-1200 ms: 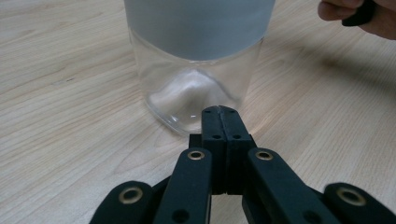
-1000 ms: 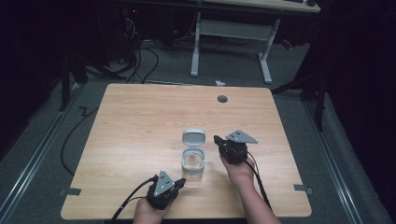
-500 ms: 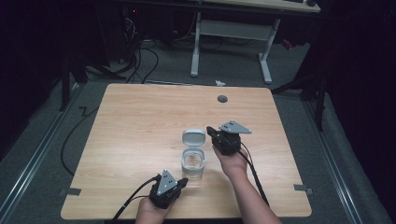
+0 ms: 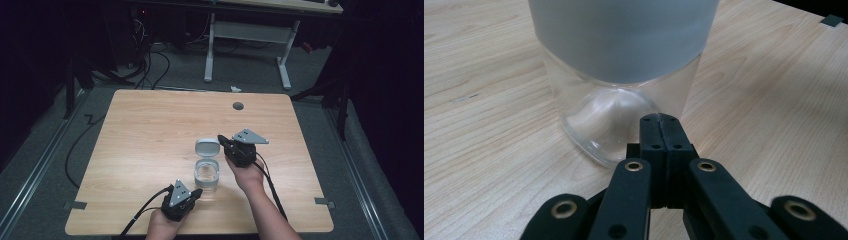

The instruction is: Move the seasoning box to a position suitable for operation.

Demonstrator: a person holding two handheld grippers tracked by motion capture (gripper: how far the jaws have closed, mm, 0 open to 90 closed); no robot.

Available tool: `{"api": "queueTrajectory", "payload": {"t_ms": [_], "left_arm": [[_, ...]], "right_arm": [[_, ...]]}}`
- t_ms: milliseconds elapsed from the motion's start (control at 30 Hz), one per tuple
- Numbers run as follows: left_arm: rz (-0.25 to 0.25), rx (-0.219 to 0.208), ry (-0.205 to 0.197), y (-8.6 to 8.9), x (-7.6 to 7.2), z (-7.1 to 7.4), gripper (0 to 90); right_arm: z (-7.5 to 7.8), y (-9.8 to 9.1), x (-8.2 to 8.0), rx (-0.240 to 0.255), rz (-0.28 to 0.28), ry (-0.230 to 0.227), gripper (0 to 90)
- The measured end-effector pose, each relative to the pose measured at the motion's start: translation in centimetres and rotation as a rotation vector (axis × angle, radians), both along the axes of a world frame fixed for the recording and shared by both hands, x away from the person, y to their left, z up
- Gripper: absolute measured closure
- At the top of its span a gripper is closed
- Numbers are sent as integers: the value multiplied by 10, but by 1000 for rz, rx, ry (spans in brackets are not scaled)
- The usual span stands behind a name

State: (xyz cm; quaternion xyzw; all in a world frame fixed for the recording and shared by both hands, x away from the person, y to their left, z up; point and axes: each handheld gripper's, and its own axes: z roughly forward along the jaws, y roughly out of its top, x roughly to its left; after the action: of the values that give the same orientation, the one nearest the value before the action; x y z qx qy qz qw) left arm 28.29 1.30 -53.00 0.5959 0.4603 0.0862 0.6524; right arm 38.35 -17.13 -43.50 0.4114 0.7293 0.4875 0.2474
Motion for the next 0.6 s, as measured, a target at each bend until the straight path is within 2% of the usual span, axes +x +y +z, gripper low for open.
{"api": "queueTrajectory", "payload": {"t_ms": [233, 600], "left_arm": [[-7, 2, -2, -1, 0, 0, 900], [-2, -3, -2, 0, -1, 1, 900]], "right_arm": [[7, -2, -11, -7, 17, -20, 899], [-1, 3, -38, -17, 52, -30, 899]]}}
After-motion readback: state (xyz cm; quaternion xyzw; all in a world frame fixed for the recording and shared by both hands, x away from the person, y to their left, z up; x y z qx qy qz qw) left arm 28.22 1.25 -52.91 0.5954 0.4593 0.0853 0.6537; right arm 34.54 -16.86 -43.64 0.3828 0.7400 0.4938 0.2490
